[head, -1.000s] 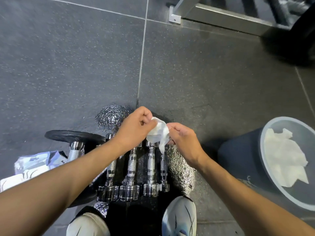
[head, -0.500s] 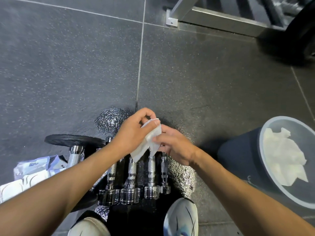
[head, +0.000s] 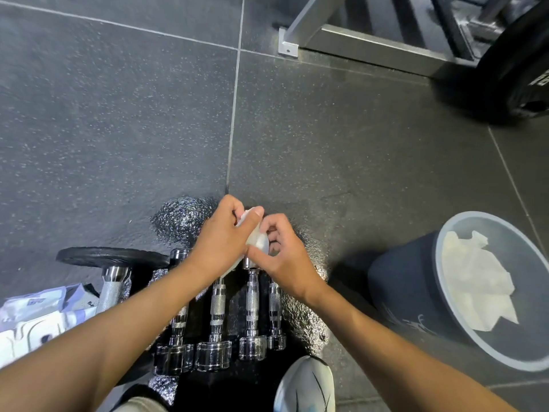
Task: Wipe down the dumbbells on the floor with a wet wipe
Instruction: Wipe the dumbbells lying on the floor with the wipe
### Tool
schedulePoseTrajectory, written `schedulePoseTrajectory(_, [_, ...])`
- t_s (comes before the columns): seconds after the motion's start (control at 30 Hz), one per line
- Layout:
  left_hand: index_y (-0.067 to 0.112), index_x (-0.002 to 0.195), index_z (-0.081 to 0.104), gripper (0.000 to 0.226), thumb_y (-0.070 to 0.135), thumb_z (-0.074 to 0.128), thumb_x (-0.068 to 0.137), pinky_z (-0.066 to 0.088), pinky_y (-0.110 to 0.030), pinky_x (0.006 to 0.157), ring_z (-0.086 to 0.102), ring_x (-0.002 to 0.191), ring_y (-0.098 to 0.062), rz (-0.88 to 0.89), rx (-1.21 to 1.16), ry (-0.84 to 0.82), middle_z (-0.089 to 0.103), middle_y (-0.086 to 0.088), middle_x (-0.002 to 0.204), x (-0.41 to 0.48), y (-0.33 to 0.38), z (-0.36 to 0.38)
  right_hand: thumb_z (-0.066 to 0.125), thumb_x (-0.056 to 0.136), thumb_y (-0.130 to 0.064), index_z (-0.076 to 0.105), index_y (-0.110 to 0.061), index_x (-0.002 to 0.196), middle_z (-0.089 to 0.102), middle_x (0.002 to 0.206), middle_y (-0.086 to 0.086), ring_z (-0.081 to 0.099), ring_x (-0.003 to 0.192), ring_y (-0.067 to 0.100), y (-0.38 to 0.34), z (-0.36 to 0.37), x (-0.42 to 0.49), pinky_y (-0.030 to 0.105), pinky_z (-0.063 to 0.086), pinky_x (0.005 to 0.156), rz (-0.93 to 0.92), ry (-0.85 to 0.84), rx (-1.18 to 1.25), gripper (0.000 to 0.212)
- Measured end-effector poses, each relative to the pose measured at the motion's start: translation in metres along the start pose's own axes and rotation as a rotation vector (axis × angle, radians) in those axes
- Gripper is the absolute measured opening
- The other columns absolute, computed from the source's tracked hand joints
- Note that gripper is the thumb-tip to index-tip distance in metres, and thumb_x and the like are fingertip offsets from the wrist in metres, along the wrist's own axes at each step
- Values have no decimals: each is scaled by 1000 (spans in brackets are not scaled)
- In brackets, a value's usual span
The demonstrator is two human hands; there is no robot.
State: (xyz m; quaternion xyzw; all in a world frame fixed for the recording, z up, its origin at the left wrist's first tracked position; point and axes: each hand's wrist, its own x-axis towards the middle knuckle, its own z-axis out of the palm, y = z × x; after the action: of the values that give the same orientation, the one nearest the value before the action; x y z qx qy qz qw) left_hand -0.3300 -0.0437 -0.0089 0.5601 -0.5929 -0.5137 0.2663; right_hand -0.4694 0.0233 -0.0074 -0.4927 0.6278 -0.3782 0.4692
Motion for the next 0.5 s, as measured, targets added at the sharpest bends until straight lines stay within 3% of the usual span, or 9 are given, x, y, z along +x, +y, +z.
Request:
schedulePoseTrajectory(0.07, [20, 87, 44, 46, 62, 63, 91, 36, -36, 60, 39, 56, -11, -18, -36, -15, 43, 9, 63, -1, 2, -1, 71, 92, -24, 58, -22, 96, 60, 97, 7, 56, 80, 29, 3, -1, -2, 53, 50, 75, -12, -2, -79, 14])
schedulePoseTrajectory(0.13, [21, 88, 45, 48, 65, 62, 90, 36, -35, 60, 38, 55, -9, -30, -48, -34, 43, 10, 62, -3, 6, -2, 64, 97, -20, 63, -21, 97, 64, 94, 4, 57, 80, 29, 3, -2, -6, 48, 52, 77, 13, -9, -49, 2])
schedulePoseTrajectory(0.23, [22, 89, 47, 44, 64, 59, 93, 36, -36, 62, 41, 57, -10, -39, -64, -51, 48, 8, 64, -5, 8, -3, 57, 102, -16, 68, -16, 98, 67, 80, -7, 56, 70, 7, -3, -6, -12, 23, 47, 67, 86, 57, 108, 12])
schedulePoseTrajectory(0.4, [20, 104, 54, 28, 41, 71, 94, 35, -31, 60, 43, 56, -8, -47, -103, -184, 62, -5, 74, -5, 10, -9, 51, 97, -14, 71, -14, 93, 69, 88, 6, 61, 83, 20, 10, -15, -7, 39, 45, 78, 273, 289, 352, 20])
schedulePoseTrajectory(0.5, [22, 107, 59, 30, 34, 79, 89, 39, -30, 63, 53, 64, -9, -63, -113, -312, 73, -11, 87, -7, 7, -10, 47, 95, -12, 71, -13, 95, 66, 80, 5, 58, 79, 23, 15, -20, -6, 39, 43, 73, 367, 370, 467, 24])
